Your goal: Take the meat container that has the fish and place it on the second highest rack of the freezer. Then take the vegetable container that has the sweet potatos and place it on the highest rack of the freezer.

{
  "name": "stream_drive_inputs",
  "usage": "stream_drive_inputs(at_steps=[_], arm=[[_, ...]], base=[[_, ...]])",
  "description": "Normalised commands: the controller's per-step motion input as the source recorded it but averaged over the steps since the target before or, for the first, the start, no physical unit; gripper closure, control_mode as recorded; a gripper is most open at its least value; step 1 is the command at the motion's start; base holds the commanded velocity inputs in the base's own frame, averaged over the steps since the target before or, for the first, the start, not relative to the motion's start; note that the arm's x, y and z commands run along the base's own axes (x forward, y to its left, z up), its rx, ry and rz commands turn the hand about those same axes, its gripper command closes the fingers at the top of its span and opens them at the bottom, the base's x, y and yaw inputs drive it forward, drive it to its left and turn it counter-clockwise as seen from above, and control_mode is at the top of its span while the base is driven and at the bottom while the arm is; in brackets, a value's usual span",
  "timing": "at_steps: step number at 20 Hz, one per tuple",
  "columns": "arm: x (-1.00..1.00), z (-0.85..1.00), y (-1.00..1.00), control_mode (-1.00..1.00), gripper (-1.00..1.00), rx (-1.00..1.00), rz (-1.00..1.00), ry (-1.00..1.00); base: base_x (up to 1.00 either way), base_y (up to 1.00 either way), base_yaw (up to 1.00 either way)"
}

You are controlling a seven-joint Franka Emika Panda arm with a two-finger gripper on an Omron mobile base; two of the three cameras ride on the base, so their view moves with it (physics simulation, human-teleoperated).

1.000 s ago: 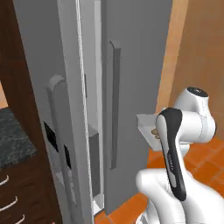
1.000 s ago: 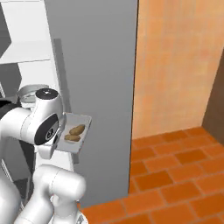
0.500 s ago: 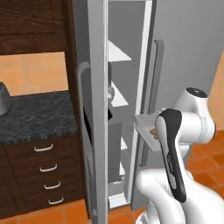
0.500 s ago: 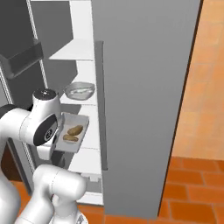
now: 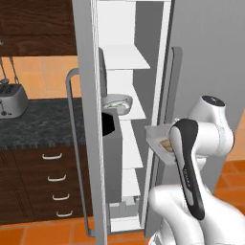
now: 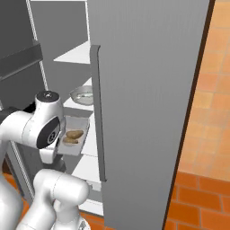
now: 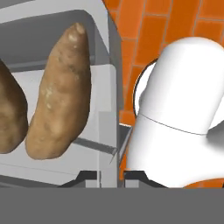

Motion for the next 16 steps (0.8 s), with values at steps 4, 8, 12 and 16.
stream_drive_inputs(at_steps=[4,8,12,16], arm=[[0.32,1.00,0.08,-1.00,1.00,-0.03,0.12,-0.28],[0.03,1.00,0.15,-1.00,1.00,-0.12,0.16,-0.31],[0.70,0.73,0.15,-1.00,1.00,-0.07,0.04,-0.08],[1.00,0.46,0.32,-1.00,1.00,-0.01,-0.03,0.06]], base=[[0.00,0.00,0.00],[0.00,0.00,0.00],[0.00,0.00,0.00],[0.00,0.00,0.00]])
